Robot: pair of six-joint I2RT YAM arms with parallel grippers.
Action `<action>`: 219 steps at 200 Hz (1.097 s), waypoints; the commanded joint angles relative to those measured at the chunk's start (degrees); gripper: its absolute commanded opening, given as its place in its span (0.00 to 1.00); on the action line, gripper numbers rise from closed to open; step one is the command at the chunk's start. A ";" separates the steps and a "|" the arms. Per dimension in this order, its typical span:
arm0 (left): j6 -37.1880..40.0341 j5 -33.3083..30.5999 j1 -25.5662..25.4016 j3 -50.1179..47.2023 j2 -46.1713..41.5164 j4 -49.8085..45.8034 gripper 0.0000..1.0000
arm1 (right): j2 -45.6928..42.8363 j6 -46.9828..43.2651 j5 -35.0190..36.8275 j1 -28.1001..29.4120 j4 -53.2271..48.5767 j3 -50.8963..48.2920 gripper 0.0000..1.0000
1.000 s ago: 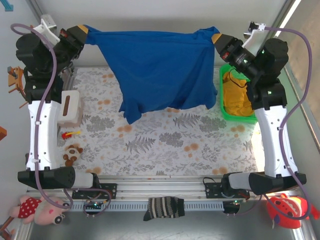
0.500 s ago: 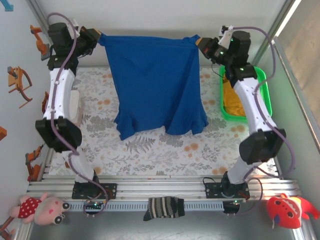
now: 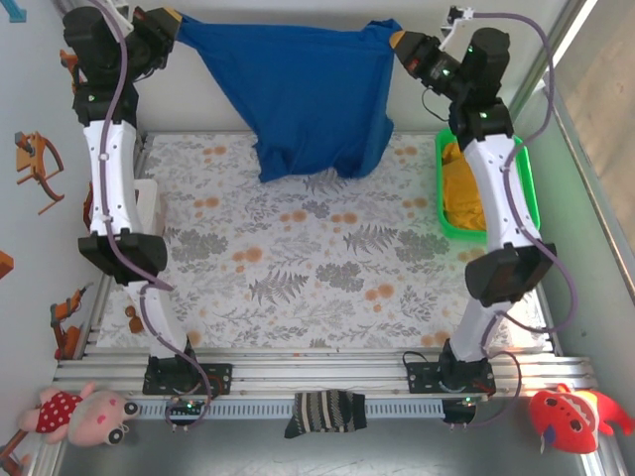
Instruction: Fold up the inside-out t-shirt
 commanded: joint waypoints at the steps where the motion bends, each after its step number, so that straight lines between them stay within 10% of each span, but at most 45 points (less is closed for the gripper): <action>1: 3.49 1.48 0.02 -13.86 -7.55 6.18 0.00 | -7.01 -1.63 2.74 -1.11 8.04 -16.01 0.00; 67: 15.13 4.49 -3.02 -75.74 -28.55 14.31 0.00 | -20.43 -6.19 15.77 3.48 15.08 -74.21 0.00; 101: 19.75 1.42 -6.17 -92.68 -32.77 10.58 0.00 | -25.60 -5.28 22.26 6.24 12.78 -87.92 0.39; 153: 24.94 -5.94 -8.80 -99.80 -38.43 1.85 0.00 | -28.84 -13.99 26.01 8.49 -0.75 -82.14 0.47; 219: 27.70 -11.89 -8.70 -96.91 -39.17 -3.45 0.00 | -7.98 -28.69 26.47 8.83 -11.08 -59.74 0.59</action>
